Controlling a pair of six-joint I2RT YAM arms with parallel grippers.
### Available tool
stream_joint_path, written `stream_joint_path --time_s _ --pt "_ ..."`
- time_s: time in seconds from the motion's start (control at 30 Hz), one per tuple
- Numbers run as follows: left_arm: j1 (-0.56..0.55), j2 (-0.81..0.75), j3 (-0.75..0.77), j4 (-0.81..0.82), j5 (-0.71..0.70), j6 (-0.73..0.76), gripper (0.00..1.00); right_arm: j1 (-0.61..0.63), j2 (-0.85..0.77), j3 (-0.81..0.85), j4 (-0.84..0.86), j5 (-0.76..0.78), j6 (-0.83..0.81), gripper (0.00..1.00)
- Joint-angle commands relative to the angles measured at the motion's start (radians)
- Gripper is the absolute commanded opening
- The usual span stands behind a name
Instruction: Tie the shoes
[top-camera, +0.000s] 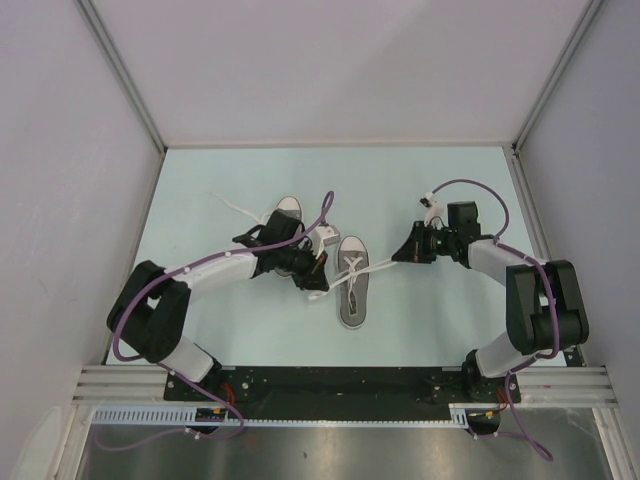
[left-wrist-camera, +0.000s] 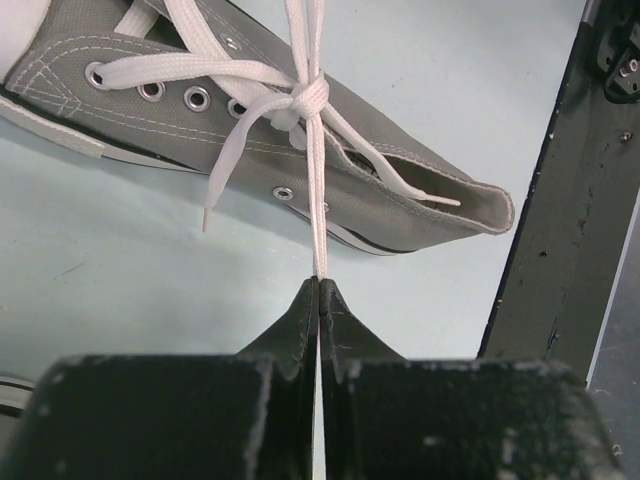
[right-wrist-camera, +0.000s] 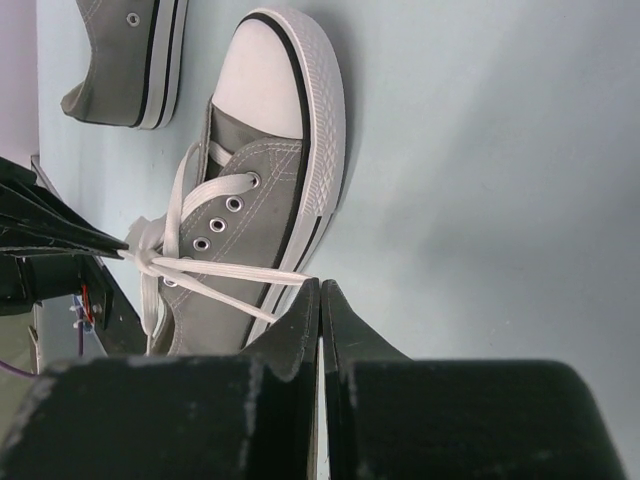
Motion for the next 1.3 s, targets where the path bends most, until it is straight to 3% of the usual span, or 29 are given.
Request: stream_joint_path --time_s 0.0,0.23,0.37,0.4,0.53,0.6,0.73,0.87,1.07,1.27 --pt "0.018 0.006 -0.007 -0.036 0.001 0.036 0.00 -0.013 0.006 0.000 0.033 0.027 -0.016 0.00" --pt "0.017 0.038 0.000 0.039 0.023 -0.004 0.00 0.024 -0.011 0.000 0.047 -0.039 0.055 0.00" --pt "0.018 -0.009 -0.012 0.110 0.038 -0.019 0.23 0.056 -0.046 0.000 0.050 -0.062 0.087 0.00" --pt "0.018 -0.031 -0.018 0.125 0.044 -0.021 0.33 0.067 -0.060 0.000 0.051 -0.072 0.099 0.00" --pt "0.021 -0.161 -0.055 0.180 0.104 0.042 0.45 0.102 -0.097 0.000 0.039 -0.077 0.093 0.00" --pt "0.015 -0.201 -0.041 0.152 0.101 0.126 0.46 0.111 -0.112 0.000 0.034 -0.066 0.085 0.00" --pt "-0.026 -0.198 -0.001 0.130 -0.014 0.111 0.46 0.120 -0.126 0.000 0.044 -0.054 0.096 0.00" --pt "-0.124 -0.190 -0.032 0.162 -0.148 -0.022 0.44 0.120 -0.137 0.000 0.051 -0.043 0.104 0.00" --pt "-0.196 -0.141 -0.057 0.193 -0.241 -0.231 0.48 0.120 -0.168 0.000 0.034 -0.040 0.088 0.00" --pt "-0.218 -0.072 -0.024 0.207 -0.286 -0.300 0.48 0.120 -0.174 0.000 0.022 -0.037 0.075 0.00"
